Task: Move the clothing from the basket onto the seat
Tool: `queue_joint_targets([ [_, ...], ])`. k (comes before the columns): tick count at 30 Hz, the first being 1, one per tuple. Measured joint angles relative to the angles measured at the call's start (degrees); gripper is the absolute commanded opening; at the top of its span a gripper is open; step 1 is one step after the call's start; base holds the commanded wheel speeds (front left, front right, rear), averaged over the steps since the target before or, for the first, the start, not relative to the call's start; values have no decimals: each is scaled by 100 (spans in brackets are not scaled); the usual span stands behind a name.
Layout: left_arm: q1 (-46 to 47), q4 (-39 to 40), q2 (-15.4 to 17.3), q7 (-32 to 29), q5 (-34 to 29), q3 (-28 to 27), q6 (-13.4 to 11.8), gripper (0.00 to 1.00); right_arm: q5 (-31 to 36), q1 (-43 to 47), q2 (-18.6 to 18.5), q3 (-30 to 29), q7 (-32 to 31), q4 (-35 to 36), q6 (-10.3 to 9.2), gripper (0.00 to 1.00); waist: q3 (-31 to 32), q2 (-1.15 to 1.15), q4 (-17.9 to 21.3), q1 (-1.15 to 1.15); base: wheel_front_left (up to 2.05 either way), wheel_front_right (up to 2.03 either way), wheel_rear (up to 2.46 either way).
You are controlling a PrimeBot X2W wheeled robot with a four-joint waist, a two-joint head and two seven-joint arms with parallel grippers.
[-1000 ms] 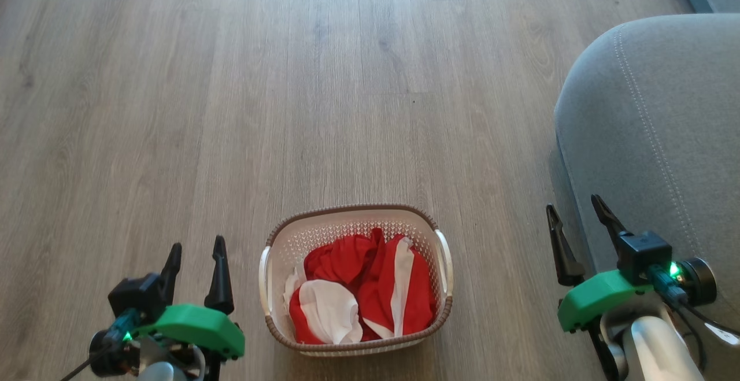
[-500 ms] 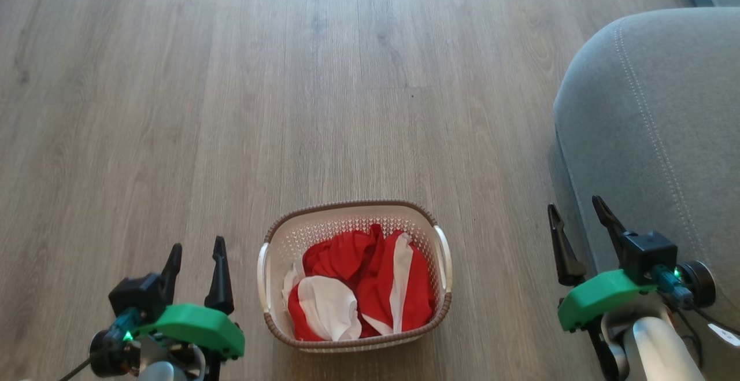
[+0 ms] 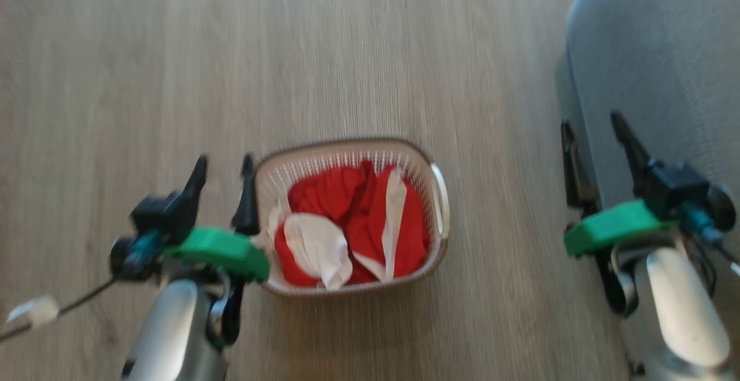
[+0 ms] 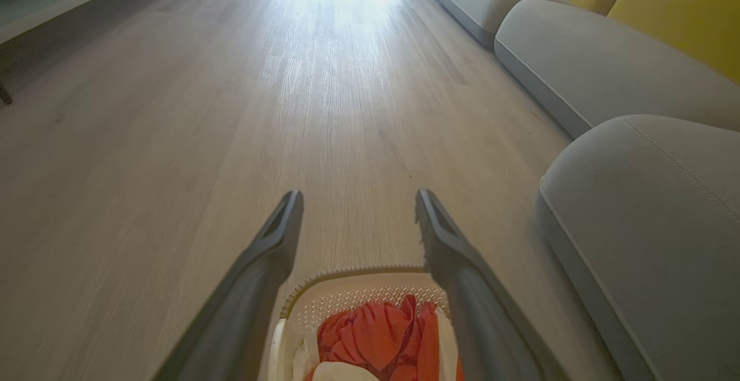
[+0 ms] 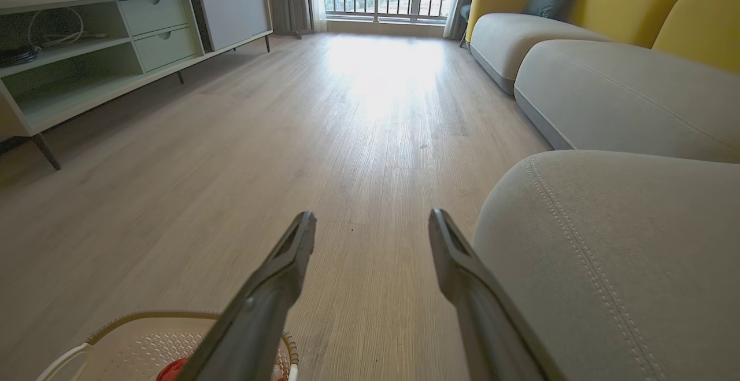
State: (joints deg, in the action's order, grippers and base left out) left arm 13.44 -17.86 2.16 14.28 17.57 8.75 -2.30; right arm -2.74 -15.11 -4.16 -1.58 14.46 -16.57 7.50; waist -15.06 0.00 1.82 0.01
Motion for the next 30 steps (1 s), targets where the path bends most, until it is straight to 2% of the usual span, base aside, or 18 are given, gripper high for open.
queue_joint_targets([
  [8,1588,-824,-7,1,-260,1062,-42,100,-147,-1042,-38,3,1,354,0,100,-1418,0,140,1,0,0,0],
  [12,2592,-2199,-18,10,-412,1617,-174,100,-196,-1306,-70,-1,1,448,0,100,-2108,0,245,2,0,0,0],
  [16,3329,-3423,-12,-146,-205,1954,-279,100,-205,-1362,-73,7,1,477,0,100,-2662,0,409,2,0,0,0],
  [25,4354,-4847,-18,-311,163,2334,-393,100,-348,-1365,-14,-82,2,681,0,100,-3269,0,1031,0,0,0,0],
  [30,4675,-5257,-18,-432,211,2368,-394,100,-390,-1359,26,-113,2,753,0,100,-3471,0,1211,0,0,0,0],
])
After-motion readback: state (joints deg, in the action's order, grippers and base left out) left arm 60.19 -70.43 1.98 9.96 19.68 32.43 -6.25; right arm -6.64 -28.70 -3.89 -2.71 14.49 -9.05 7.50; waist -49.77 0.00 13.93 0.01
